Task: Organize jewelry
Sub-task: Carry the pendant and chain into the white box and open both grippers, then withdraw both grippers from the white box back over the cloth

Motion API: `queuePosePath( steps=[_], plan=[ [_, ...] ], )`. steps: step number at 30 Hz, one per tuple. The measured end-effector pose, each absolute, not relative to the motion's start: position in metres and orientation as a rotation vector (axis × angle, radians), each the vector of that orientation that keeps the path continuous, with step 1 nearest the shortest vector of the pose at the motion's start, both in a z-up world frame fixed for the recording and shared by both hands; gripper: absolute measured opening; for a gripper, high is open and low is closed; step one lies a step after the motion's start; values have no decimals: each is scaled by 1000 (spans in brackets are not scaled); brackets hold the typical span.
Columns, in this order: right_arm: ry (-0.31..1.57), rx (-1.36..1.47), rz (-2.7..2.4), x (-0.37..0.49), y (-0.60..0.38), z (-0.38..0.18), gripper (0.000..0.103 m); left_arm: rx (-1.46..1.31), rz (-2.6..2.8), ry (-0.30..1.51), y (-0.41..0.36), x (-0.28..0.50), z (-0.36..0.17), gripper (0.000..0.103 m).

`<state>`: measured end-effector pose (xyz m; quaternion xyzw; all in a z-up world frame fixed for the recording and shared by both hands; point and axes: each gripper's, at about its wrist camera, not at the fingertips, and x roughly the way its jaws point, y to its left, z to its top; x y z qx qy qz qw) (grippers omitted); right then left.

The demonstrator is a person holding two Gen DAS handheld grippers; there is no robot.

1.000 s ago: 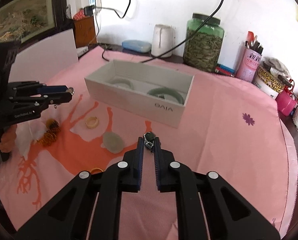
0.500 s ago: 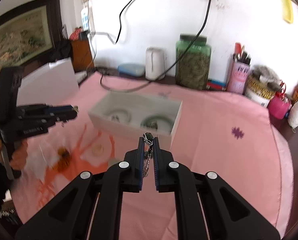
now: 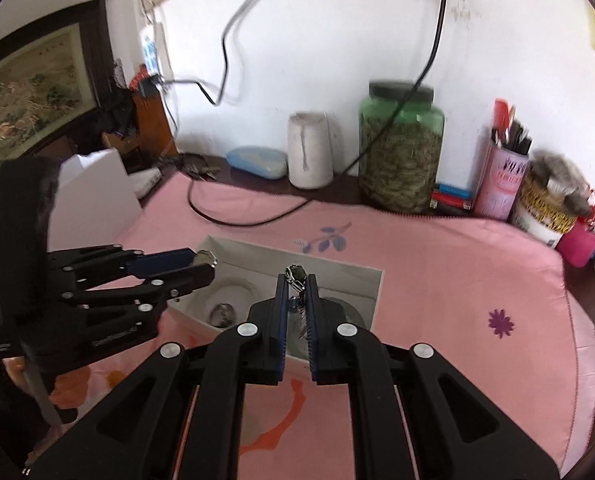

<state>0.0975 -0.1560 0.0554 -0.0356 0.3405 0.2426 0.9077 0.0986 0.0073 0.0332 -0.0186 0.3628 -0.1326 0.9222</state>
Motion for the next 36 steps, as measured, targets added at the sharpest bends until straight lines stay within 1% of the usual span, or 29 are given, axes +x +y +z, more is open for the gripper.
queuePosePath(
  steps=[10, 11, 12, 14, 15, 20, 22, 24, 25, 27, 28, 30, 31, 33, 36],
  plan=[
    [769, -74, 470, 123, -156, 26, 8, -25, -254, 793, 4, 114, 11, 27],
    [774, -77, 469, 125, -155, 23, 11, -28, -247, 795, 5, 115, 10, 28],
    [778, -78, 468, 125, -156, 22, 17, -30, -241, 791, 6, 115, 10, 32],
    [779, -69, 468, 127, -158, 21, 22, -36, -238, 784, 7, 114, 11, 39],
    [777, -64, 468, 126, -159, 21, 22, -42, -239, 779, 8, 113, 13, 42],
    [758, -46, 474, 122, -163, 30, 24, -44, -245, 749, 9, 105, 21, 48],
    [749, -51, 476, 118, -161, 33, 31, -30, -238, 732, 9, 101, 24, 52],
    [730, -65, 467, 112, -159, 38, 46, -23, -228, 719, 9, 98, 28, 57],
    [720, -72, 460, 109, -158, 40, 50, -25, -221, 715, 10, 97, 30, 59],
    [696, -82, 447, 98, -157, 48, 63, -37, -208, 713, 13, 93, 34, 64],
    [685, -85, 443, 91, -157, 52, 66, -48, -208, 711, 16, 89, 38, 65],
    [658, -97, 436, 75, -158, 59, 78, -59, -212, 703, 20, 80, 45, 68],
    [648, -106, 431, 67, -159, 62, 80, -58, -212, 697, 21, 73, 48, 70],
    [625, -132, 419, 47, -161, 67, 89, -48, -209, 684, 23, 57, 53, 77],
    [609, -138, 410, 24, -167, 66, 95, -15, -200, 680, 24, 35, 53, 82]
  ],
)
